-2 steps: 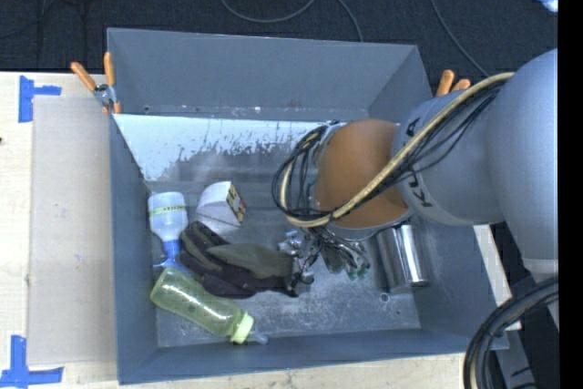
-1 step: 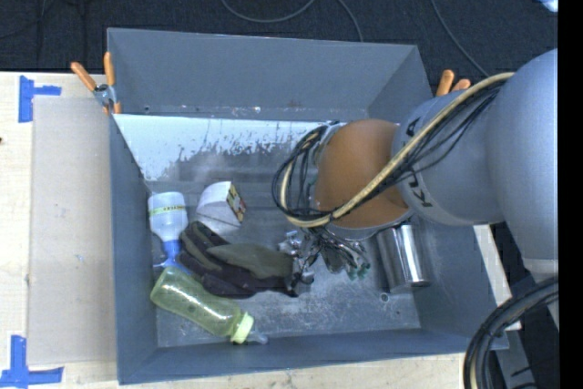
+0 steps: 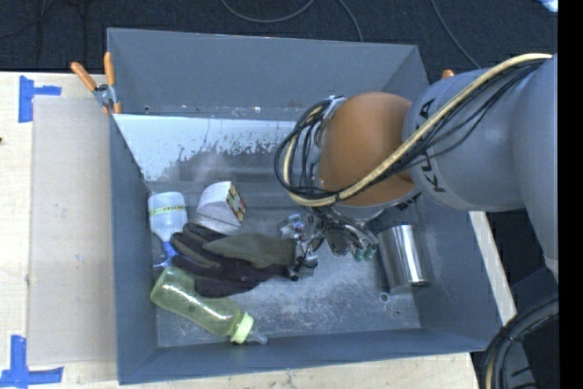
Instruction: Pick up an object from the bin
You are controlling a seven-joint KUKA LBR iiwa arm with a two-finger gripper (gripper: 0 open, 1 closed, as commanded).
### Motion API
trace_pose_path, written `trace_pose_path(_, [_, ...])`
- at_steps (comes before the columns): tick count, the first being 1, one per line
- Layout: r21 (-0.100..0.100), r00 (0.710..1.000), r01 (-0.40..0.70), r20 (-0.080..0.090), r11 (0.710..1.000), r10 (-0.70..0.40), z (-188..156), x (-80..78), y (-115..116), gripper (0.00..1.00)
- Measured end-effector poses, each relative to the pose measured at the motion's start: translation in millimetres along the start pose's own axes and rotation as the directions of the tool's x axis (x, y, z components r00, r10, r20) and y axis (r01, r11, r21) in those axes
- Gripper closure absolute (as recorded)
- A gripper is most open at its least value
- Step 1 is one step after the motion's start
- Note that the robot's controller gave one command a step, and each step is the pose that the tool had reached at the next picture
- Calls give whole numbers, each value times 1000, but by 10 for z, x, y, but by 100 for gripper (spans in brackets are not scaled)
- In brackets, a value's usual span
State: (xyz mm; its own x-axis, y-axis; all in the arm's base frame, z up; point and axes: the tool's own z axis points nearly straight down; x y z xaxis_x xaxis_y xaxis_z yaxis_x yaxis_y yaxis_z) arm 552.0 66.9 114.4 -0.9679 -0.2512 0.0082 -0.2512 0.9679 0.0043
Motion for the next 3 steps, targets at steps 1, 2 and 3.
trace_pose_path(1, [1, 1000, 4, 8, 1000, -4, -365, -67, -17, 100])
trace_pose_path(2, [0, 1000, 11, 1, 1000, -11, -448, -98, -9, 100])
trace_pose_path(3, [-1, 1000, -7, -3, 1000, 7, -890, -124, 13, 100])
